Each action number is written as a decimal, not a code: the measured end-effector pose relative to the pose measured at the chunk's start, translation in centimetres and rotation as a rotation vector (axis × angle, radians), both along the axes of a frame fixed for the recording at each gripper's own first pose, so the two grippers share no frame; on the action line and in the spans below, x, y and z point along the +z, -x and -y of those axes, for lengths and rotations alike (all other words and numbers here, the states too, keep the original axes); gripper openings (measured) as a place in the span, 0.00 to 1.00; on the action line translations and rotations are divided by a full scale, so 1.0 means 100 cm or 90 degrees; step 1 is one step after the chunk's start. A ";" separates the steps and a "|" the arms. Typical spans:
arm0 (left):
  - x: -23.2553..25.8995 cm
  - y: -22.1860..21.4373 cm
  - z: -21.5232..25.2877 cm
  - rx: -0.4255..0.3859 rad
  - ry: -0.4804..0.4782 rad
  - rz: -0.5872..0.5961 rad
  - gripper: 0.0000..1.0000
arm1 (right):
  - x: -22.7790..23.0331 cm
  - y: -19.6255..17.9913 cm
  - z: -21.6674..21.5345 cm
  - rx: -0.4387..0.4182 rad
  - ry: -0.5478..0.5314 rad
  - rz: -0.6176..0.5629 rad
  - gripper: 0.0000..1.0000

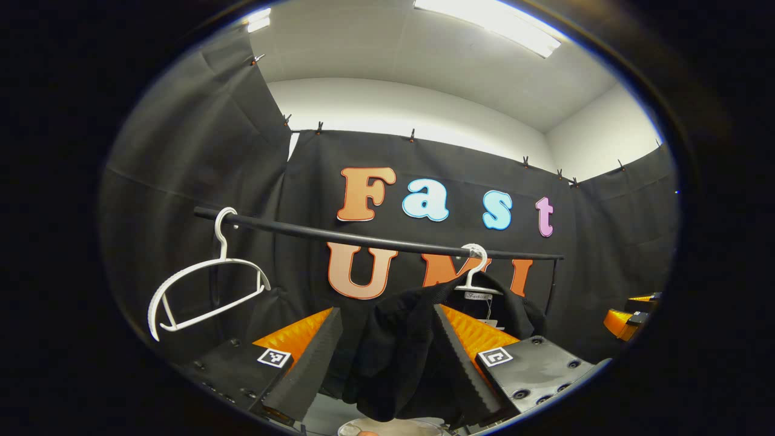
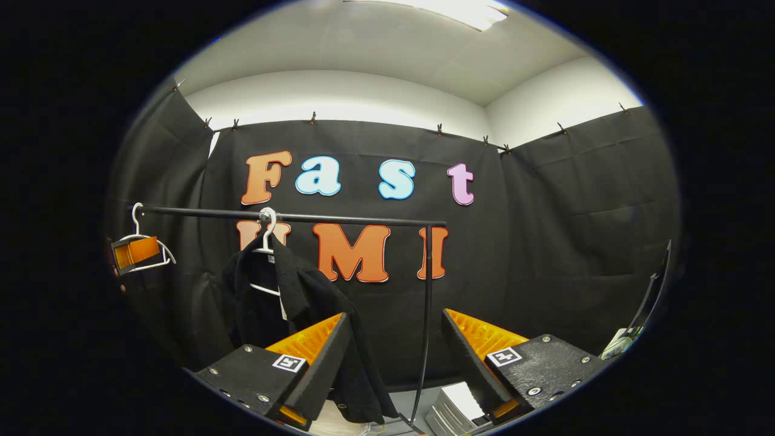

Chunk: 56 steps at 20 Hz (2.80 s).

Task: Grasp the clothes on the hanger with both hands and then place them into the laundry hamper below.

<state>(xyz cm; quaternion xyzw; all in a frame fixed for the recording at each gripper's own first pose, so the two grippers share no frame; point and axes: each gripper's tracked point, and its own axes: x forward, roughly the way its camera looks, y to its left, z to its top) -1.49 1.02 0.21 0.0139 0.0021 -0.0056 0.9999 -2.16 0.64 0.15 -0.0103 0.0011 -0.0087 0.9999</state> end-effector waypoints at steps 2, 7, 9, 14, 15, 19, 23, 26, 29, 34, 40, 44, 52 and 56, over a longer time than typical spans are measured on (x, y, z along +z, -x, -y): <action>-0.003 0.000 -0.001 0.001 -0.003 -0.002 1.00 | -0.001 -0.002 -0.002 0.001 -0.002 -0.004 0.93; -0.016 -0.001 -0.003 0.004 -0.007 -0.019 1.00 | -0.015 -0.005 -0.010 0.008 0.000 -0.019 0.93; -0.019 -0.001 -0.005 0.011 -0.006 -0.022 1.00 | -0.024 -0.008 -0.017 0.018 -0.010 -0.031 0.93; -0.020 -0.002 0.002 0.025 -0.019 -0.017 0.97 | -0.046 -0.024 -0.045 0.076 -0.010 -0.056 0.93; -0.021 -0.003 0.004 0.029 -0.023 -0.017 0.97 | -0.050 -0.029 -0.049 0.088 -0.008 -0.060 0.93; -0.021 -0.004 0.018 0.043 -0.026 -0.012 0.95 | -0.066 -0.042 -0.065 0.138 -0.017 -0.082 0.93; -0.030 -0.002 0.024 0.067 -0.026 -0.019 0.96 | -0.087 -0.053 -0.074 0.177 -0.028 -0.110 0.93; -0.045 -0.001 0.027 0.075 -0.029 -0.029 0.93 | -0.105 -0.054 -0.079 0.201 -0.030 -0.130 0.93; -0.068 -0.002 0.025 0.090 -0.041 -0.055 1.00 | -0.124 -0.061 -0.088 0.223 -0.042 -0.154 0.93; -0.112 -0.013 0.034 0.071 -0.038 -0.106 0.94 | -0.145 -0.070 -0.107 0.250 -0.053 -0.179 0.93; -0.150 -0.050 0.039 0.038 -0.031 -0.143 0.96 | -0.161 -0.092 -0.127 0.243 -0.058 -0.189 0.93; -0.172 -0.081 0.044 0.010 -0.046 -0.156 0.96 | -0.175 -0.111 -0.132 0.204 -0.068 -0.200 0.94; -0.223 -0.137 0.063 -0.059 -0.044 -0.202 0.97 | -0.186 -0.145 -0.146 0.145 -0.044 -0.194 0.89; -0.239 -0.160 0.070 -0.076 -0.045 -0.210 0.96 | -0.189 -0.151 -0.152 0.134 -0.059 -0.192 0.65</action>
